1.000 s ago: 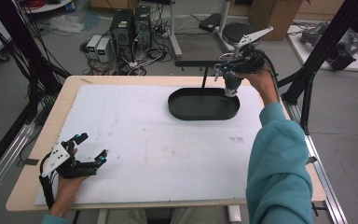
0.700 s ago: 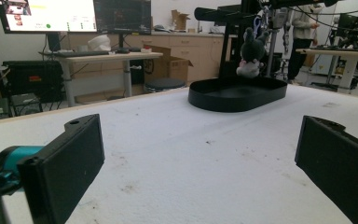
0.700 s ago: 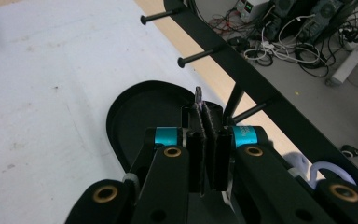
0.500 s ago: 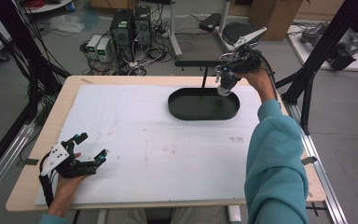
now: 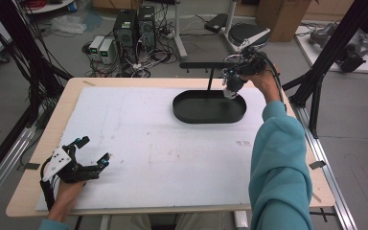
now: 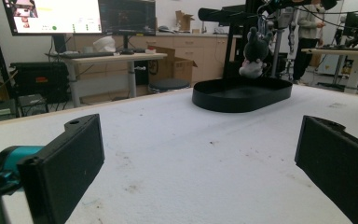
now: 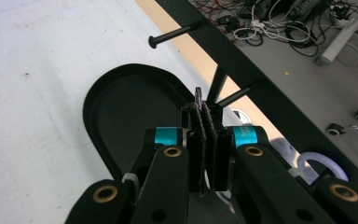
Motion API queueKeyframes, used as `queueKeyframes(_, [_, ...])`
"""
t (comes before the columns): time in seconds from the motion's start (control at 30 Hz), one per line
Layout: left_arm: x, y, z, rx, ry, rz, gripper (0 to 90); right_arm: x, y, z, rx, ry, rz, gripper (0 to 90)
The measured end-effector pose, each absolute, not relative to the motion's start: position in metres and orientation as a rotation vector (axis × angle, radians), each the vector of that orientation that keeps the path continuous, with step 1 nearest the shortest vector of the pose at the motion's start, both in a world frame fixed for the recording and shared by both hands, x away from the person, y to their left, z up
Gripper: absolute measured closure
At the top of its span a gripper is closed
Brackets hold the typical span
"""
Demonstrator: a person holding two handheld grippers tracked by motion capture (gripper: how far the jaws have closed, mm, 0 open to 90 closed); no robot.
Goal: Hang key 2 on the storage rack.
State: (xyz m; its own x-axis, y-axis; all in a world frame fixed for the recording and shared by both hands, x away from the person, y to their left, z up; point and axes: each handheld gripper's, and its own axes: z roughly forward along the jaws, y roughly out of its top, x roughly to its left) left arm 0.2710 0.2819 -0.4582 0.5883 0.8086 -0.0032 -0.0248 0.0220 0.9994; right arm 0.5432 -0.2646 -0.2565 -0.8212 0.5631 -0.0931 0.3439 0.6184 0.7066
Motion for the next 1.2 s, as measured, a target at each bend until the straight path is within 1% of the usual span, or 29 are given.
queueKeyframes(0.93, [0.273, 0.282, -0.458, 1.423, 0.735, 0.727, 1.7, 0.558, -0.263, -0.261, 0.777, 2.478, 0.967, 88.7])
queueKeyframes(1.2, [0.273, 0.282, -0.458, 1.424, 0.736, 0.729, 1.7, 0.561, -0.261, -0.262, 0.787, 2.446, 0.944, 86.1])
